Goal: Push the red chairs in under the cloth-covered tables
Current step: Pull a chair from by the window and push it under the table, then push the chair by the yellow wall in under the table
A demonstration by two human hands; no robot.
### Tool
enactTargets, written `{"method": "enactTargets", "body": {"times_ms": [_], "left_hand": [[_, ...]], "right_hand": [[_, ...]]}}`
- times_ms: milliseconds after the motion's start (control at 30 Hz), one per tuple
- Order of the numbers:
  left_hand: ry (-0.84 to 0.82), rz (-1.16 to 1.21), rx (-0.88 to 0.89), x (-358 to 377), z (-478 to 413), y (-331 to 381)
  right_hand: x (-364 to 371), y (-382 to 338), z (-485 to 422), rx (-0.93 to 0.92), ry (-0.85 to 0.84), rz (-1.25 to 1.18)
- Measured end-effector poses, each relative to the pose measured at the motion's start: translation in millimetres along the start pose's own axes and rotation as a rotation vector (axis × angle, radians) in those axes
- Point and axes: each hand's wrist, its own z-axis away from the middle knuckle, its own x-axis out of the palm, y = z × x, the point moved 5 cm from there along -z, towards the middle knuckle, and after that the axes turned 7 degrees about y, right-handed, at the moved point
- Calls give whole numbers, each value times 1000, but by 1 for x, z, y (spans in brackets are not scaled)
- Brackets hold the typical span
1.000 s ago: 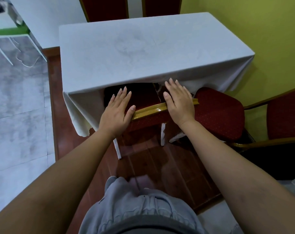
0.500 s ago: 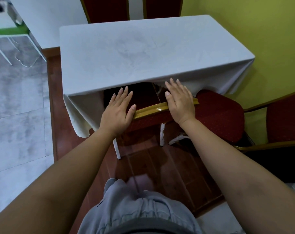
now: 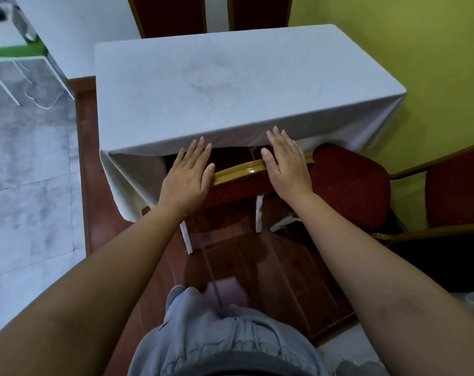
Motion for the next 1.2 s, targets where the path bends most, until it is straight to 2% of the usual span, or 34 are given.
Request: {"method": "enactTargets", "body": {"times_ms": [267,500,667,867,1200], "left_hand": [[-12,10,36,5,-5,32],[-24,-100,223,12,-23,91],[-12,-212,290,20,-37,128],[-46,-147,442,40,-44,187],[-274,-142,515,110,-61,241]], "right_hand": [[-16,28,19,3,-40,22],[-34,74,41,101,-79,103],[-50,110,56,190,-76,163],[-74,145,78,285,-54,223],[-118,205,113,527,0,318]]}}
